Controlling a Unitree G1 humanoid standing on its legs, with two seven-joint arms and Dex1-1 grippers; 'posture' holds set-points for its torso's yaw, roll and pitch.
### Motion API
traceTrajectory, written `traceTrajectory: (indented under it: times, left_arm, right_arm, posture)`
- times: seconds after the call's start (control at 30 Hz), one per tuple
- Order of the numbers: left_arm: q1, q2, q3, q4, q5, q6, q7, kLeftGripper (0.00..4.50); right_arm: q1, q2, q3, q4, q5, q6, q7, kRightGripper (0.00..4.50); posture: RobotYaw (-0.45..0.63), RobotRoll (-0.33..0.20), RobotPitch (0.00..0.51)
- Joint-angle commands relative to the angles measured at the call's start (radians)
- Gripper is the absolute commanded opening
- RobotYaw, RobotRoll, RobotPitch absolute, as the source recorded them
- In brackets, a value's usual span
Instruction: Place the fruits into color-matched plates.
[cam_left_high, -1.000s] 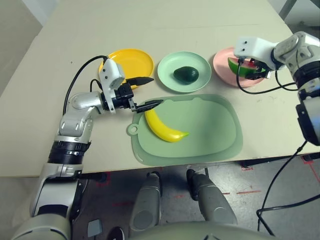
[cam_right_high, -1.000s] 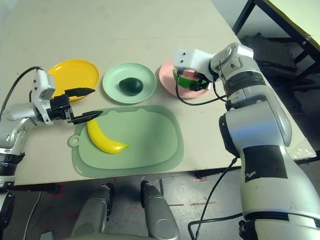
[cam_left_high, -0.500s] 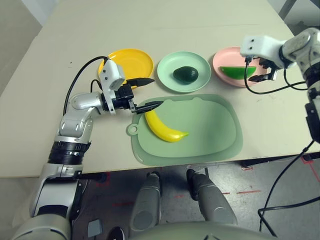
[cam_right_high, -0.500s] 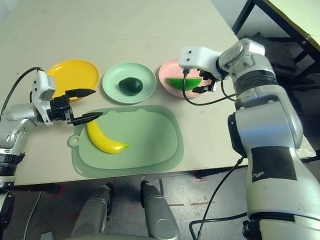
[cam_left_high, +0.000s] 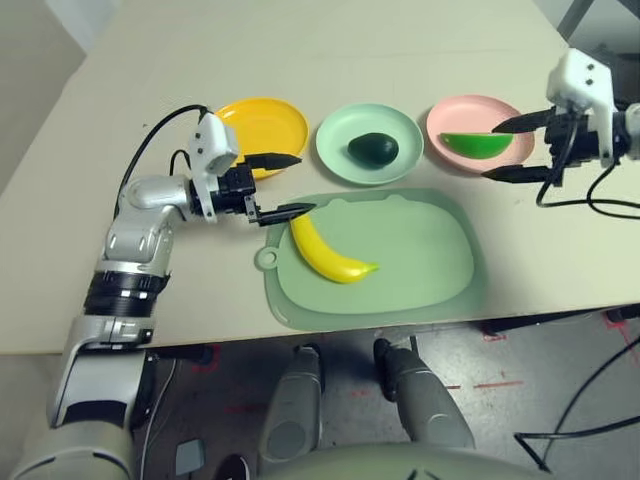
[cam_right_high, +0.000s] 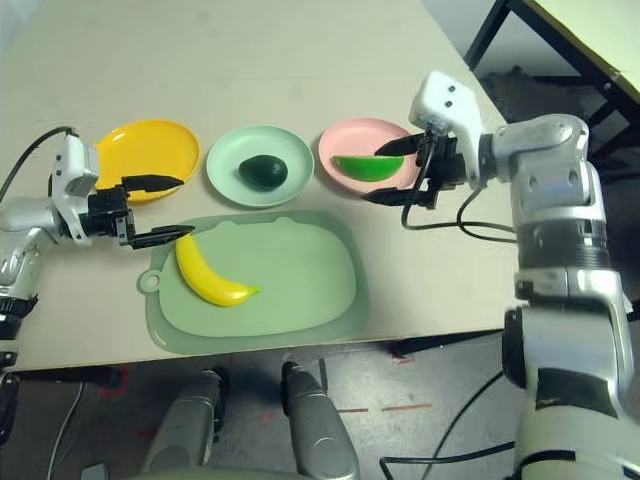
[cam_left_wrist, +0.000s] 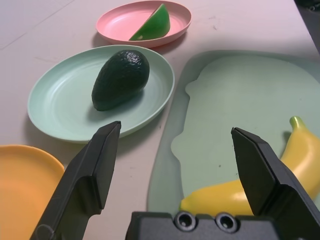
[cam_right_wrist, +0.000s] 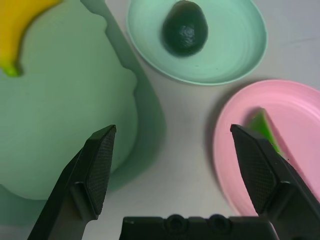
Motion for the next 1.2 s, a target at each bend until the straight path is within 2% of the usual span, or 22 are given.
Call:
traceTrajectory:
  times: [0.03,0.1,0.13,0.27,0.37,0.47,0.57,0.67,0.77,0.83,1.0,1.2]
  left_arm:
    - [0.010,0.006,-0.001,0.002,0.003,-0.012,-0.026,4.50]
    - [0.015,0.008,0.003,-0.005,-0.005,-0.012,-0.039,4.50]
    - [0.017,0.013,0.009,-0.007,-0.009,-0.011,-0.046,4.50]
    - [0.023,0.037,0.023,-0.005,-0.014,-0.014,-0.076,4.50]
    - [0.020,0.045,0.022,0.003,-0.009,-0.026,-0.099,4.50]
    - [0.009,0.057,0.001,0.007,0.012,-0.065,-0.143,4.50]
    - [-0.032,0.092,-0.061,0.025,0.080,-0.185,-0.243,4.50]
    - [-0.102,0.159,-0.199,0.002,0.067,-0.300,-0.338,4.50]
    - [-0.187,0.236,-0.397,-0.040,0.008,-0.397,-0.346,4.50]
    - [-0.259,0.252,-0.521,-0.059,-0.032,-0.448,-0.346,4.50]
    - [-0.385,0.221,-0.719,0.006,-0.057,-0.557,-0.346,4.50]
    - [-0.429,0.140,-0.791,0.192,0.060,-0.673,-0.346,4.50]
  right_arm:
    - [0.016,-0.037,0.025,-0.071,0.017,0.029,-0.002,4.46]
    - [0.026,-0.045,0.031,-0.090,0.031,0.029,0.001,4.46]
    - [0.053,-0.035,0.004,-0.125,0.079,0.056,0.003,4.46]
    - [0.232,0.011,-0.106,-0.295,0.276,0.105,0.009,4.46]
    - [0.406,0.091,-0.190,-0.399,0.406,0.096,-0.037,4.46]
    - [0.525,0.157,-0.208,-0.470,0.455,0.067,-0.095,4.46]
    - [0.613,0.191,-0.182,-0.519,0.450,0.012,-0.134,4.46]
    - [0.632,0.207,-0.175,-0.524,0.461,0.005,-0.173,4.46]
    - [0.645,0.208,-0.162,-0.519,0.461,-0.009,-0.191,4.46]
    - [0.658,0.211,-0.155,-0.525,0.461,-0.020,-0.203,4.46]
    - [0.693,0.223,-0.142,-0.557,0.464,-0.042,-0.244,4.46]
    - [0.747,0.228,-0.146,-0.628,0.485,-0.039,-0.314,4.46]
  posture:
    - [-0.06,0.000,0.261]
    - [-0.05,0.000,0.259]
    - [-0.04,0.000,0.258]
    - [-0.03,0.000,0.256]
    - [-0.03,0.000,0.259]
    - [-0.03,0.000,0.258]
    - [-0.02,0.000,0.256]
    - [-0.03,0.000,0.251]
    - [-0.05,0.000,0.245]
    - [-0.08,0.000,0.245]
    - [-0.13,0.000,0.243]
    - [-0.18,0.000,0.233]
